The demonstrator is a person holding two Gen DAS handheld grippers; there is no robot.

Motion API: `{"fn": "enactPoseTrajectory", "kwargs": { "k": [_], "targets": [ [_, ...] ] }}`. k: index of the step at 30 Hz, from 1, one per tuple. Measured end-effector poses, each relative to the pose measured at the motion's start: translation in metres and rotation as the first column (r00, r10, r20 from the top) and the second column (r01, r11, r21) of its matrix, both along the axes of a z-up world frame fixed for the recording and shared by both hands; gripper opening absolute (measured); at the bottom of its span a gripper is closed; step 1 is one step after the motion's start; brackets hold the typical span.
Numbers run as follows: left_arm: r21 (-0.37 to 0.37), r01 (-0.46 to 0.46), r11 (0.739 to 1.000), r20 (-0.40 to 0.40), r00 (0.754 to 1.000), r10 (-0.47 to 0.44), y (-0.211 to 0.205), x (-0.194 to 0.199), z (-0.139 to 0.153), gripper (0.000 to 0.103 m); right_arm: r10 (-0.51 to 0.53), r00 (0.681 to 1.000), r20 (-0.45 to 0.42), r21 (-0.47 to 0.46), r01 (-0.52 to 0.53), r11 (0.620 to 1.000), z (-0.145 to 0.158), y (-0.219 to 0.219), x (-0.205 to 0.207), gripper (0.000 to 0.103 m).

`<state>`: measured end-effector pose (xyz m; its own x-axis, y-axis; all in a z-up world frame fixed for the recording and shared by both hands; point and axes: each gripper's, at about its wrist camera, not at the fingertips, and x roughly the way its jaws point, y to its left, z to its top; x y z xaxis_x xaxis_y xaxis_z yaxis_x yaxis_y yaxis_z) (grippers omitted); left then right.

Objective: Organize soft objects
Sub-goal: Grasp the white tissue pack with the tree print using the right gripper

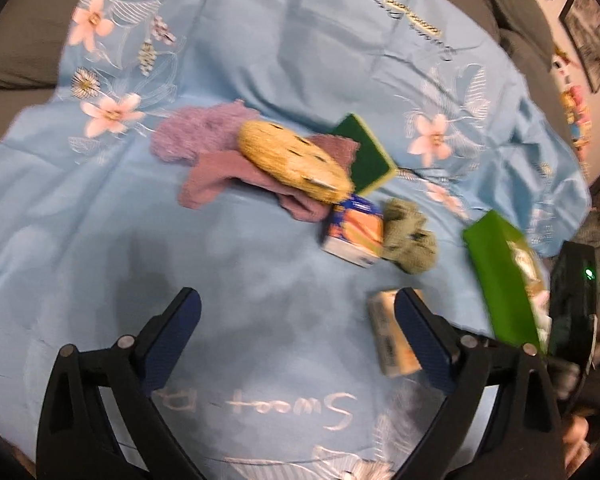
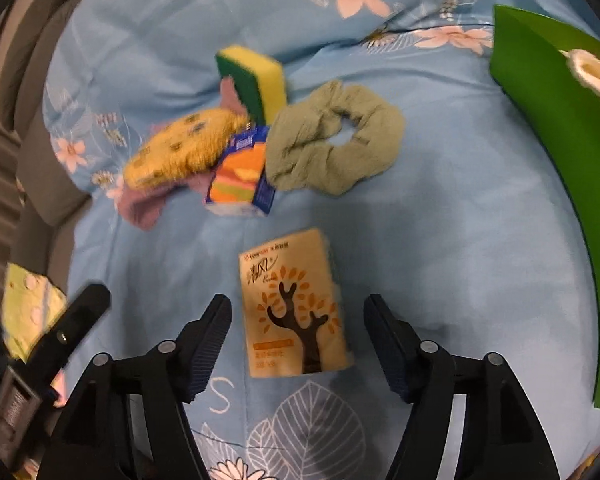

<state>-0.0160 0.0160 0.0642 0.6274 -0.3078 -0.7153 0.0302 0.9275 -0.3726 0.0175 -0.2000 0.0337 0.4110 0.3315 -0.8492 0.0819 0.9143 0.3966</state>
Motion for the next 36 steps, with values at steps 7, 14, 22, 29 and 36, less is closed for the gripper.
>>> {"fn": "enactPoseTrajectory", "kwargs": {
  "k": [7,14,22,29,36],
  "targets": [
    [-0.156,0.191,0.969,-0.002,0.981,-0.194,-0.035,-0.005,-0.005,0.065,-0.055,0.995,0.086,0.102,0.046,0.994,0.017,-0.029,-0.006,0.061],
    [-0.185,0.372,0.91,-0.049,0.921,-0.386,-0.091,0.0,-0.025,0.035,-0.02,1.0,-0.014,0.209,0.023,0.978,-0.008,-0.028,0.007,0.052],
    [-0.257,0.476,0.841,0.007,0.871,-0.491,-0.121,0.0,-0.013,0.005,0.04,0.999,-0.03,0.303,-0.029,0.952,-0.01,-0.022,0.008,0.043],
    [-0.144,0.523,0.84,0.065,0.852,-0.519,-0.146,-0.01,0.019,0.008,-0.078,0.996,0.03,0.252,0.068,0.965,0.011,-0.057,-0.006,0.042],
    [-0.063,0.348,0.935,0.011,0.937,-0.348,-0.107,-0.009,0.019,0.04,-0.087,0.996,0.005,0.249,0.083,0.965,0.009,-0.057,-0.004,0.042]
  ]
}}
